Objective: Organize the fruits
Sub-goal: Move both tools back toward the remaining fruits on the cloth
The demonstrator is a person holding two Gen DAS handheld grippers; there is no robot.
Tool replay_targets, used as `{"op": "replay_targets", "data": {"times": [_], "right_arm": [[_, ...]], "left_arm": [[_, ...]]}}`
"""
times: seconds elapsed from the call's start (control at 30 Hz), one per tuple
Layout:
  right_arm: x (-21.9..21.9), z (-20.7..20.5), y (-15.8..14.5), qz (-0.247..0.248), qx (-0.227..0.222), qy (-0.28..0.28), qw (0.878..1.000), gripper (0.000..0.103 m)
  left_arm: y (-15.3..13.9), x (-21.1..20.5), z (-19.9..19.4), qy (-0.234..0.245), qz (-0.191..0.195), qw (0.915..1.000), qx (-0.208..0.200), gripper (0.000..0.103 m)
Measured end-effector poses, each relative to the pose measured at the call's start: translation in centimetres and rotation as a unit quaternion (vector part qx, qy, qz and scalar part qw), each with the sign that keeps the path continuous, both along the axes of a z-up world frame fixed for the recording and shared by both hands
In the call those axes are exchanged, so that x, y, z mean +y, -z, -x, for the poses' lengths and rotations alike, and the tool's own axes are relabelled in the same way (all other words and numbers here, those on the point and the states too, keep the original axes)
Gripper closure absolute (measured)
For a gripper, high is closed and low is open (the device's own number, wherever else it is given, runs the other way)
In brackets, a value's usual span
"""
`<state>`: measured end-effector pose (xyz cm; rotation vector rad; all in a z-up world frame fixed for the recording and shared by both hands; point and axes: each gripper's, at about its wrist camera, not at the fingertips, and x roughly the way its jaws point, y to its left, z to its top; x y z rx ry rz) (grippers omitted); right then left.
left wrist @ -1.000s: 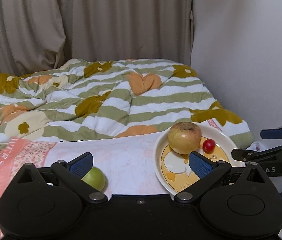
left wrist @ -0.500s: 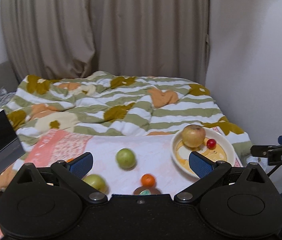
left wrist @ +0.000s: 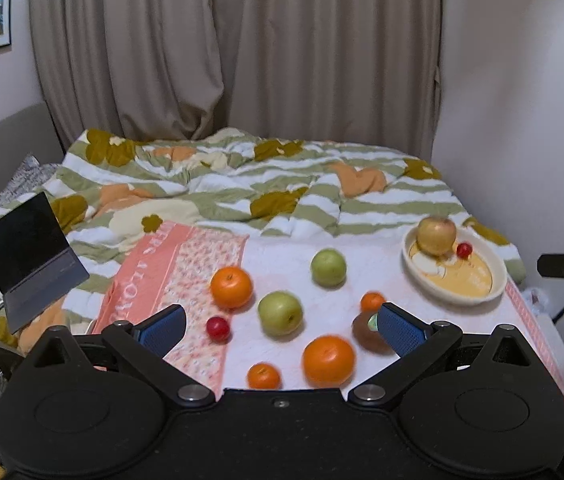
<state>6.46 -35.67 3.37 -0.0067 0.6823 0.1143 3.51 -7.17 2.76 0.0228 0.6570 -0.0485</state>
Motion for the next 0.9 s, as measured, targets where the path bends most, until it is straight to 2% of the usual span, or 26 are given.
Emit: {"op": "replay_targets", "data": {"times": [0.43,0.73,0.9], "right_arm": [[6.4,0.4,5.8,-0.011,0.010,0.020,1.000,0.000],[8.8,-2.0,10.6,0.008,0.017,0.000,1.000,0.000],[9.6,-4.2,13.1,0.034,0.027,-0.030,0.999,0.000]], "left_arm": [[5.7,6.4,-1.0,0.090,0.009,0.9956,0.025,0.002],[10.1,6.3,-2.8,0.124,-0.012,0.9919,0.021,0.002],[12.2,5.5,-4.5,0.141,-0.025,0.9888,0.042,0.011]]}}
